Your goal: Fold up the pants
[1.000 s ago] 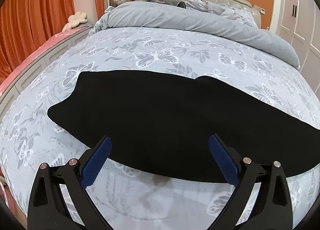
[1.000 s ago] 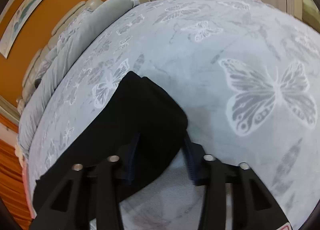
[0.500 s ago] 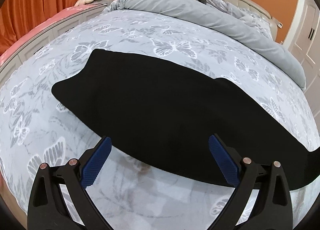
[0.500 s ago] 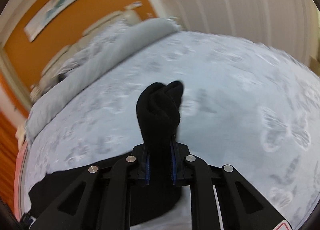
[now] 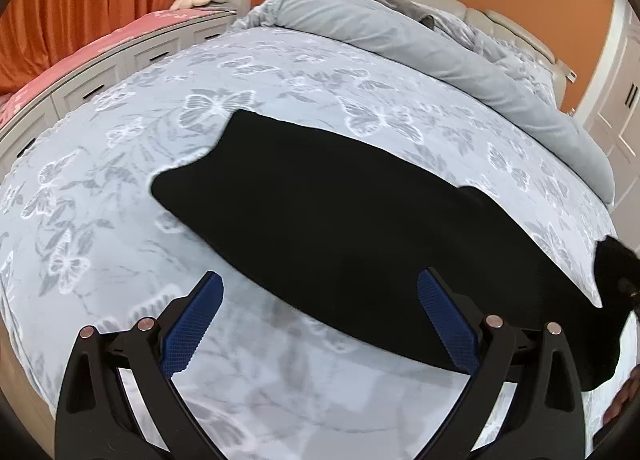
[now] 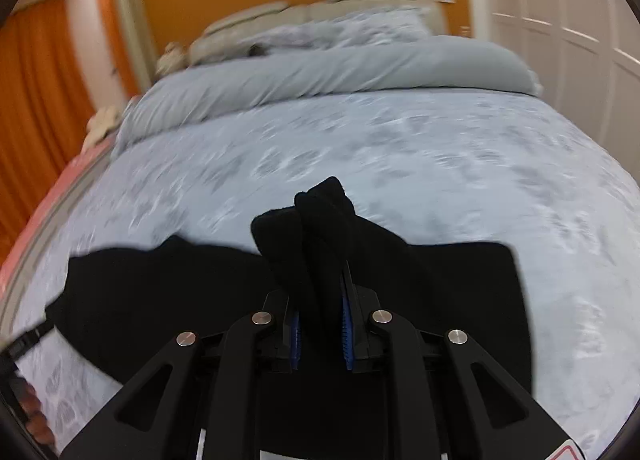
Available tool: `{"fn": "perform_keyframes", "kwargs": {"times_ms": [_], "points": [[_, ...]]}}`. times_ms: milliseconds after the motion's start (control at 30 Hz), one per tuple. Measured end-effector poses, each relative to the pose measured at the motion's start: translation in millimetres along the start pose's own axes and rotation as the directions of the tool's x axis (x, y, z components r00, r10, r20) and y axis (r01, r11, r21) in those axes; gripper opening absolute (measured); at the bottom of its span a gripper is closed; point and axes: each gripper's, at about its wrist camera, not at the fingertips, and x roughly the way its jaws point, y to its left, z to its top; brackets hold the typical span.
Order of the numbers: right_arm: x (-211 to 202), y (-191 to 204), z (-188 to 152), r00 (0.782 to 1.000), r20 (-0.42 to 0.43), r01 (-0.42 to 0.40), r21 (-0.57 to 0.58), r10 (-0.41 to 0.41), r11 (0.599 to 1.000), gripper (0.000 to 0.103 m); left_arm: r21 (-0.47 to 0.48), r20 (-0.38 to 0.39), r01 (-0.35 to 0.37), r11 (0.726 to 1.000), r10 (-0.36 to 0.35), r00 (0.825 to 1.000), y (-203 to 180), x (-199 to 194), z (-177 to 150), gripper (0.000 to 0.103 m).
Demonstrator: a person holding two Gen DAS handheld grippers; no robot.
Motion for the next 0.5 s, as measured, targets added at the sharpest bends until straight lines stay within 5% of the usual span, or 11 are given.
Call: {"fn": "perform_keyframes", "kwargs": {"times_ms": [200, 500], "points": [[31, 57, -22, 0.997, -0.077, -0.035, -0.118, 0.026, 0.992, 0.015, -0.057, 0.019, -0.024, 0.998, 0.026, 1.0, 36, -7, 8, 0.096], [67, 102, -59, 0.99, -0.133, 0.002, -0.28, -0.041, 0.96, 0.019, -0.135, 0.022, -0.033, 0.99, 0.036, 0.999, 77, -14, 15, 0.096]]}}
